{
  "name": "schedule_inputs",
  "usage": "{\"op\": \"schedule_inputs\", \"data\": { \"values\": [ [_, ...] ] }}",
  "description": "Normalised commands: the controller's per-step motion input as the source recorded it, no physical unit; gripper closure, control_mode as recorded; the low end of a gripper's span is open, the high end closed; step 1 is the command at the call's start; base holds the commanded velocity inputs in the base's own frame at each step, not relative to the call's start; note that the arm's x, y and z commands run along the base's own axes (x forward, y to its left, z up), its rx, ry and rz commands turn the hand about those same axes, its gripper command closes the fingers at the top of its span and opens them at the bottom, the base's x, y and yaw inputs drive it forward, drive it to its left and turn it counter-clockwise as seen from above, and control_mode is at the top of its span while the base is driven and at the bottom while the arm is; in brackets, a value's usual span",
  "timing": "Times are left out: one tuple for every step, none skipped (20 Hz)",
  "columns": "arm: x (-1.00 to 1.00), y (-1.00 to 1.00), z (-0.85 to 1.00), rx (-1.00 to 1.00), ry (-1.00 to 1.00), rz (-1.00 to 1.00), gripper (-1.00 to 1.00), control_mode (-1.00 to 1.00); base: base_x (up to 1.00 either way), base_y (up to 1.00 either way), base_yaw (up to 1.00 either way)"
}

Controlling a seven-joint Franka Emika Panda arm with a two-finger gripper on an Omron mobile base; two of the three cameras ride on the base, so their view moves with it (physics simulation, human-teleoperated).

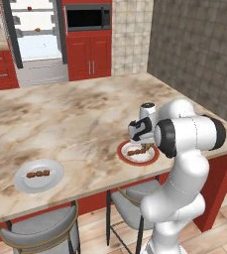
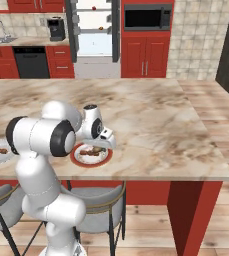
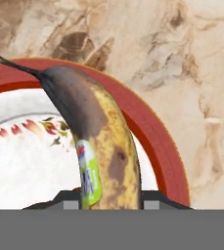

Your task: Pick up the banana and apple from the fridge and place one fruit on each plate on the dining counter.

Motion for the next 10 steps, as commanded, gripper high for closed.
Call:
{"op": "schedule_inputs", "data": {
  "values": [
    [0.19,0.00,-0.34,0.00,-0.04,0.00,1.00,-1.00,0.00,0.00,0.00],
    [0.19,0.00,-0.32,0.00,-0.05,0.00,1.00,-1.00,0.00,0.00,0.00],
    [0.14,0.00,-0.31,0.00,-0.08,0.00,1.00,-1.00,0.00,0.00,0.00],
    [0.16,0.00,-0.29,0.00,-0.08,0.00,1.00,-1.00,0.00,0.00,0.00],
    [0.19,0.00,-0.27,0.00,-0.09,0.00,1.00,-1.00,0.00,0.00,0.00],
    [0.21,0.00,-0.23,0.00,-0.09,0.00,1.00,-1.00,0.00,0.00,0.00],
    [0.18,0.00,-0.17,0.00,-0.09,0.00,1.00,-1.00,0.00,0.00,0.00],
    [0.11,0.00,-0.16,0.00,-0.10,0.00,1.00,-1.00,0.00,0.00,0.00],
    [0.01,0.00,-0.11,0.00,-0.05,0.00,1.00,-1.00,0.00,0.00,0.00],
    [0.00,0.00,-0.01,0.00,-0.02,0.00,1.00,-1.00,0.00,0.00,0.00]
  ]
}}
